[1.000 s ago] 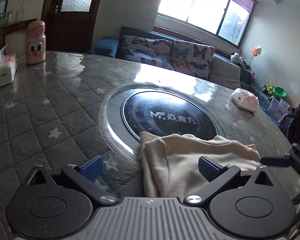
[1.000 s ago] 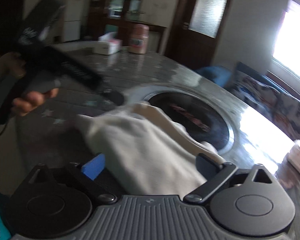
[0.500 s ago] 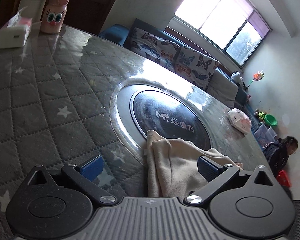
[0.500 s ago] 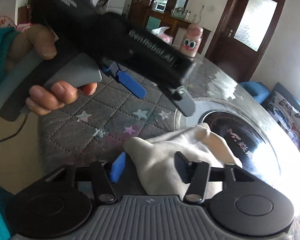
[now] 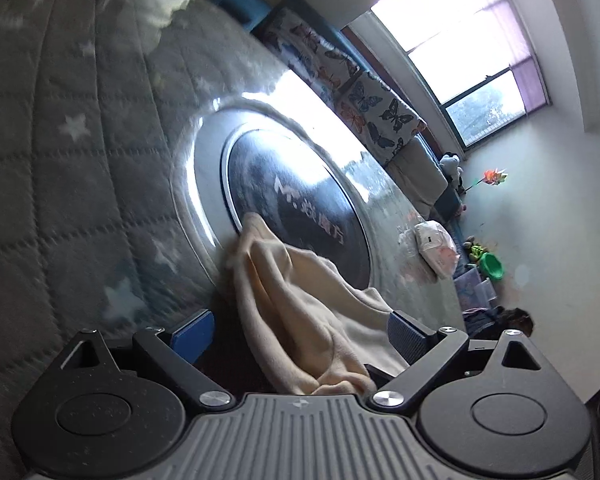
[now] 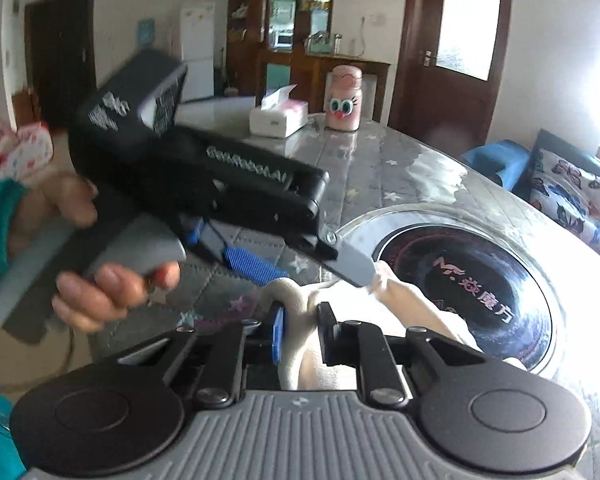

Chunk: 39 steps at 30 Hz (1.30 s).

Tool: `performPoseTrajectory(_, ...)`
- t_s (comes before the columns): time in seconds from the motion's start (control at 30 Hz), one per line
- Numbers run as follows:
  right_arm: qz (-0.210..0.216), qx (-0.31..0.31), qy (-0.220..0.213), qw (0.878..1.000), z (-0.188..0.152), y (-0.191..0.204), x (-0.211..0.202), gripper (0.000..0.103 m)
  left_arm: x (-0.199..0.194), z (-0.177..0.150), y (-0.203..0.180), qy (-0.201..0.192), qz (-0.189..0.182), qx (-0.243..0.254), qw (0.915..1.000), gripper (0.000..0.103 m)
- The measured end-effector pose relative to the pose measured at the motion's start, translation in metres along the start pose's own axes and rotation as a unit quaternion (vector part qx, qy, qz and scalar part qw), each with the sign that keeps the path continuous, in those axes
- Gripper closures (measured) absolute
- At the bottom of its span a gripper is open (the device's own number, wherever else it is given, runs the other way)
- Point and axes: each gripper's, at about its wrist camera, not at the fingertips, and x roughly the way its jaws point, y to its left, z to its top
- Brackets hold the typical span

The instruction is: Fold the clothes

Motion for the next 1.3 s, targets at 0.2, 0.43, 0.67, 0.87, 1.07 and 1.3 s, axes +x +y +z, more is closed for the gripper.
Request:
performPoseTrajectory(0.2, 0.013, 0.007, -0.005, 1.0, -0.01, 0.0, -0.01, 0.088, 0.021, -0.006, -0.006, 0.017, -0.005, -0.005, 0.9998, 0.043)
performPoseTrajectory(0.43, 0.011, 0.036, -0.01, 0.999, -0.028, -0.01, -0.02, 0.082, 0.026, -0.009, 0.002, 0.015, 0.006, -0.006, 0.9999, 0.077)
performPoseTrajectory(0.67, -0.077, 0.116, -0.007, 0.99, -0.058, -0.059, -0.05, 0.064, 0.024, -0.011, -0.001, 0.007, 0.011, 0.011, 0.9999, 0.076)
performPoseTrajectory(0.87, -0.171, 0.221, 0.003, 0.96, -0.097, -0.119, -0.07, 0.054, 0.027, -0.011, -0.006, 0.012, 0.011, 0.028, 0.9995, 0.071)
performPoseTrajectory(1.07, -0.155, 0.319, 0.002, 0.935, -0.128, -0.165, -0.062, 0.053, 0.027, -0.016, -0.017, 0.007, 0.026, 0.084, 0.9961, 0.072)
performPoseTrajectory(1.3, -0.144, 0.315, 0.0, 0.938, -0.12, -0.169, -0.052, 0.087, 0.026, -0.026, -0.032, -0.009, 0.058, 0.161, 0.9852, 0.08)
